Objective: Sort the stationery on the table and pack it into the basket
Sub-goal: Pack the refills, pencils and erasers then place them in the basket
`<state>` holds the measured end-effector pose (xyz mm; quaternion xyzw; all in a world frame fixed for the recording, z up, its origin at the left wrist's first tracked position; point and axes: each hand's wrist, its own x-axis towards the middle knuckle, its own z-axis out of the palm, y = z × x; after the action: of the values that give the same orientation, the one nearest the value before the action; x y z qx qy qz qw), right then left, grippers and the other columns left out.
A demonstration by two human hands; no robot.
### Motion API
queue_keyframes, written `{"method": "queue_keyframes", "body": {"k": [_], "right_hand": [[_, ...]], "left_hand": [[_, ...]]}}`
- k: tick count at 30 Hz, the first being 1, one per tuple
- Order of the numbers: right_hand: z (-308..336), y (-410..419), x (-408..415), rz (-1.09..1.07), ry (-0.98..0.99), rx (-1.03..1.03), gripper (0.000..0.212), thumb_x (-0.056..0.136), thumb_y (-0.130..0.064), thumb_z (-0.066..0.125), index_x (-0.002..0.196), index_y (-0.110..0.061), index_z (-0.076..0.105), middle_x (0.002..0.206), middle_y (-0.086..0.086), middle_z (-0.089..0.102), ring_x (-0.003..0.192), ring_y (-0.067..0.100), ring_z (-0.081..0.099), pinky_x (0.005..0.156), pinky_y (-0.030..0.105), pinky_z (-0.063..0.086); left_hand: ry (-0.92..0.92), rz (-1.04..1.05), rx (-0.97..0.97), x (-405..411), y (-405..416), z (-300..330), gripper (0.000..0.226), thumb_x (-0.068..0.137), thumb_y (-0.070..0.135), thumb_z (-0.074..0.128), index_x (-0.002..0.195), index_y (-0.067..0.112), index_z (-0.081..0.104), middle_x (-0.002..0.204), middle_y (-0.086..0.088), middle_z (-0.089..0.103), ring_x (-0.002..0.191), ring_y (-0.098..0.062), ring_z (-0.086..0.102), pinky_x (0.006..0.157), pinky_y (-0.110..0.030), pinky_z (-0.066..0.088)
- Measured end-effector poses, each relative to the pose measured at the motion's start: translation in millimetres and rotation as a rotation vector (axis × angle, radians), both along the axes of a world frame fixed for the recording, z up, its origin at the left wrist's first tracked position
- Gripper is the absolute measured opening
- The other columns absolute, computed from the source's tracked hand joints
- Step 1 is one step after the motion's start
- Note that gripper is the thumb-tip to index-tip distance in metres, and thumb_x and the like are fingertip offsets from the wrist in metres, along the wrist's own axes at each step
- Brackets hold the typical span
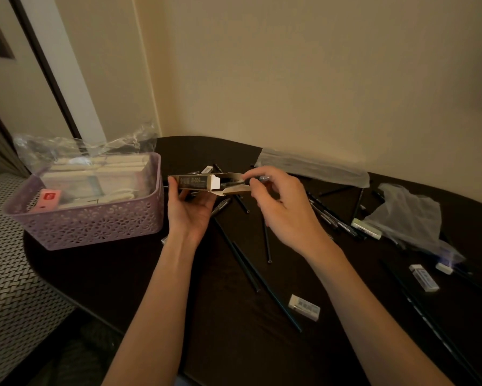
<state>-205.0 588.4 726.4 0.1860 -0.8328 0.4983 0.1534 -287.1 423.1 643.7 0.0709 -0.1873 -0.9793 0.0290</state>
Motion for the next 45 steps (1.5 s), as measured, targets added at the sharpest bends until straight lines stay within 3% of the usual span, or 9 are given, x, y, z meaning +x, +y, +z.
{"method": "queue_keyframes", "body": {"k": [5,13,18,23,30,33,37,42,45], "right_hand": [[-3,1,0,-0.078,0.15,-0.045,0.01,0.091,-0.013,0.062,0.099,-0.018,0.06,0.083,-0.013,0.062,0.076,0.005,0.064,0.06,0.019,0.051],[-16,8,-13,-0.293,0.161,0.202,0.016,0.087,-0.022,0.069,0.102,-0.02,0.073,0.089,-0.008,0.068,0.076,0.001,0.059,0.068,0.006,0.041],[-14,13,-17,-0.188,-0.025,0.263,0.021,0.096,-0.013,0.054,0.11,-0.014,0.07,0.094,0.0,0.065,0.08,0.011,0.062,0.073,0.033,0.056],[-18,14,-18,-0.315,-0.041,0.151,0.008,0.089,-0.022,0.067,0.092,-0.02,0.074,0.076,-0.011,0.068,0.062,0.001,0.064,0.062,0.012,0.051],[-24,13,-23,-0.382,-0.11,0.062,0.007,0.081,-0.025,0.075,0.086,-0.021,0.076,0.071,-0.014,0.067,0.07,0.001,0.064,0.066,0.02,0.052],[-29,12,-24,-0.431,-0.147,-0.011,0.005,0.08,-0.027,0.077,0.083,-0.023,0.076,0.068,-0.014,0.066,0.071,0.004,0.064,0.07,0.029,0.056],[-32,11,-24,-0.458,-0.181,-0.051,0.008,0.076,-0.032,0.079,0.078,-0.024,0.076,0.067,-0.014,0.067,0.071,0.005,0.064,0.07,0.03,0.056],[-5,19,-16,-0.347,-0.154,-0.261,0.008,0.079,-0.026,0.077,0.076,-0.021,0.072,0.069,-0.006,0.067,0.063,-0.004,0.06,0.061,0.011,0.047],[6,21,-11,-0.348,-0.041,-0.425,0.013,0.087,-0.024,0.069,0.077,-0.015,0.067,0.064,-0.002,0.061,0.056,-0.004,0.054,0.062,0.007,0.046]], "left_hand": [[-0.022,0.017,0.016,-1,0,0,0.051,0.094,0.043,0.056,0.129,0.008,0.047,0.131,-0.024,0.055,0.117,-0.039,0.059,0.102,-0.049,0.047],[-0.035,0.016,-0.102,4,5,5,0.056,0.093,0.043,0.058,0.136,0.011,0.045,0.128,-0.021,0.056,0.113,-0.034,0.061,0.096,-0.044,0.052],[-0.046,0.039,-0.095,3,3,6,0.057,0.093,0.042,0.058,0.139,0.013,0.042,0.129,-0.023,0.051,0.113,-0.035,0.058,0.084,-0.042,0.057],[-0.041,0.038,-0.157,3,3,4,0.058,0.091,0.043,0.06,0.138,0.014,0.043,0.128,-0.021,0.054,0.114,-0.034,0.06,0.09,-0.042,0.055],[-0.009,-0.054,-0.256,9,14,9,0.034,0.093,0.042,0.056,0.116,0.017,0.051,0.124,-0.02,0.056,0.115,-0.035,0.06,0.102,-0.048,0.047],[-0.011,-0.079,-0.281,10,18,9,0.036,0.093,0.042,0.057,0.117,0.017,0.05,0.125,-0.02,0.056,0.115,-0.035,0.06,0.103,-0.047,0.046],[-0.034,-0.074,-0.284,12,20,10,0.05,0.091,0.042,0.059,0.13,0.014,0.047,0.126,-0.02,0.055,0.116,-0.034,0.059,0.1,-0.046,0.049],[-0.096,-0.067,-0.123,28,17,11,0.061,0.089,0.041,0.061,0.139,0.01,0.042,0.134,-0.025,0.049,0.122,-0.04,0.052,0.093,-0.048,0.053],[-0.117,-0.063,-0.104,45,10,17,0.061,0.089,0.04,0.062,0.139,0.01,0.043,0.134,-0.026,0.048,0.122,-0.041,0.052,0.097,-0.051,0.05]]}}
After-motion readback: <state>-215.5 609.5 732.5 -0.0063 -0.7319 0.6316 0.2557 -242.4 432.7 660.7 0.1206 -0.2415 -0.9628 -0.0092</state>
